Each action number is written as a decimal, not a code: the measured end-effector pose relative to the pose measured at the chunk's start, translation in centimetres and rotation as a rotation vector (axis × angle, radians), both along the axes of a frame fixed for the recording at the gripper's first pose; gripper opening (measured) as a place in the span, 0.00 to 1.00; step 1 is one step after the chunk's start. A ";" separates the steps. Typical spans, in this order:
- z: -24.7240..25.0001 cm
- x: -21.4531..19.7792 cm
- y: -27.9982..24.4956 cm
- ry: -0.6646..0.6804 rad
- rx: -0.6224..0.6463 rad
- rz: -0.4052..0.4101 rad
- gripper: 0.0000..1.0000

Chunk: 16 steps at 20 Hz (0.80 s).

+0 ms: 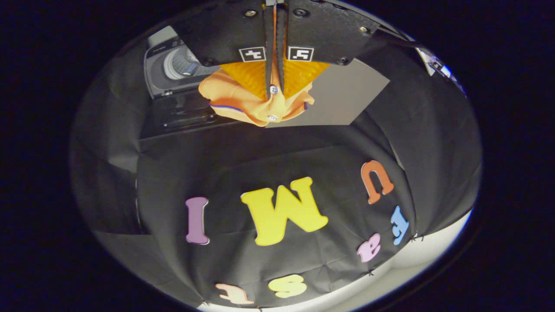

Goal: Put the clothes into the washing machine and then close the washing machine lid.

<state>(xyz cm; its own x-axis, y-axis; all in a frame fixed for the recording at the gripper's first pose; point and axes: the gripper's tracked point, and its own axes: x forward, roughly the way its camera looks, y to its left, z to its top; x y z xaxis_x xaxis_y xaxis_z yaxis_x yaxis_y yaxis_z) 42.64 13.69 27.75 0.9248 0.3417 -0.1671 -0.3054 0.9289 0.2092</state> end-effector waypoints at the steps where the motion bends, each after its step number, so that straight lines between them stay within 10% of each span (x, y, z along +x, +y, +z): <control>1: 0.6 -0.4 -1.9 -0.018 0.011 -0.034 0.06; 8: 0.2 -2.2 -14.8 -0.072 -0.019 -0.207 0.06; 16: -4.7 2.6 -15.9 -0.023 -0.067 -0.135 0.06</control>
